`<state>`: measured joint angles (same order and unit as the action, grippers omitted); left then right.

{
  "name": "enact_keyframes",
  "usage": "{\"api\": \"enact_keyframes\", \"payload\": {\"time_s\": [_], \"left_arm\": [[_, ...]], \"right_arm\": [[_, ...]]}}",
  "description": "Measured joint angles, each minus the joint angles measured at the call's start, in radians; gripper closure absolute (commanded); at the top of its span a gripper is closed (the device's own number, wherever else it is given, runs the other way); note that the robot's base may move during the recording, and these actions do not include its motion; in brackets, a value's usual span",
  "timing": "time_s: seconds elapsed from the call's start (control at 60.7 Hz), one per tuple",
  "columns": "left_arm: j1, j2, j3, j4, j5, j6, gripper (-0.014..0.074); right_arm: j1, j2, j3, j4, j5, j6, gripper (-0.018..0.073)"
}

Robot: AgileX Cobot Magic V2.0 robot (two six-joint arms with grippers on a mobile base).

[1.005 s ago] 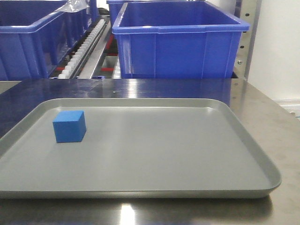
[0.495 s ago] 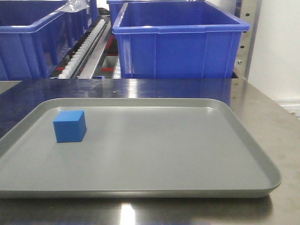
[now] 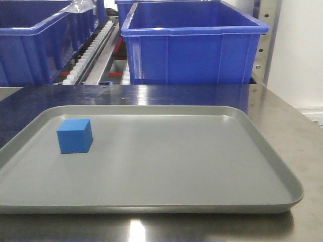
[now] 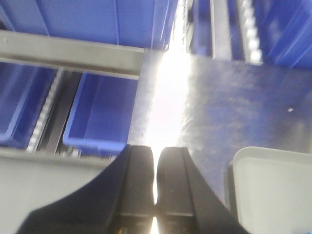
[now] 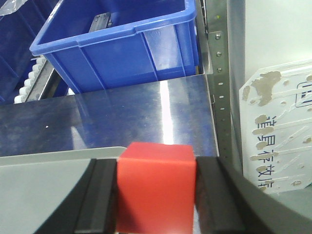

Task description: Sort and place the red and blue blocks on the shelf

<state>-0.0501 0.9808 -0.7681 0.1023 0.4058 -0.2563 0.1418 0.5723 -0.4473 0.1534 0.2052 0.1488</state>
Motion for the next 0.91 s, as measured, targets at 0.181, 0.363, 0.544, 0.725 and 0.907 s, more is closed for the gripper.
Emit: {"api": "enact_keyframes", "payload": {"time_s": [0.181, 0.363, 0.544, 0.725, 0.907], "left_arm": [[0.0, 0.03, -0.03, 0.034, 0.031, 0.006, 0.0474], [0.0, 0.03, -0.033, 0.009, 0.089, 0.006, 0.0474], [0.0, 0.033, -0.033, -0.012, 0.105, 0.006, 0.0474], [0.0, 0.035, -0.033, -0.014, 0.147, 0.006, 0.0474], [0.0, 0.035, -0.033, -0.035, 0.167, 0.006, 0.0434]], "right_arm": [[0.0, 0.0, 0.0, 0.0, 0.0, 0.0, 0.0504], [0.0, 0.0, 0.0, 0.0, 0.0, 0.0, 0.0504], [0.0, 0.0, 0.0, 0.0, 0.0, 0.0, 0.0504], [0.0, 0.0, 0.0, 0.0, 0.0, 0.0, 0.0504], [0.0, 0.0, 0.0, 0.0, 0.0, 0.0, 0.0504]]}}
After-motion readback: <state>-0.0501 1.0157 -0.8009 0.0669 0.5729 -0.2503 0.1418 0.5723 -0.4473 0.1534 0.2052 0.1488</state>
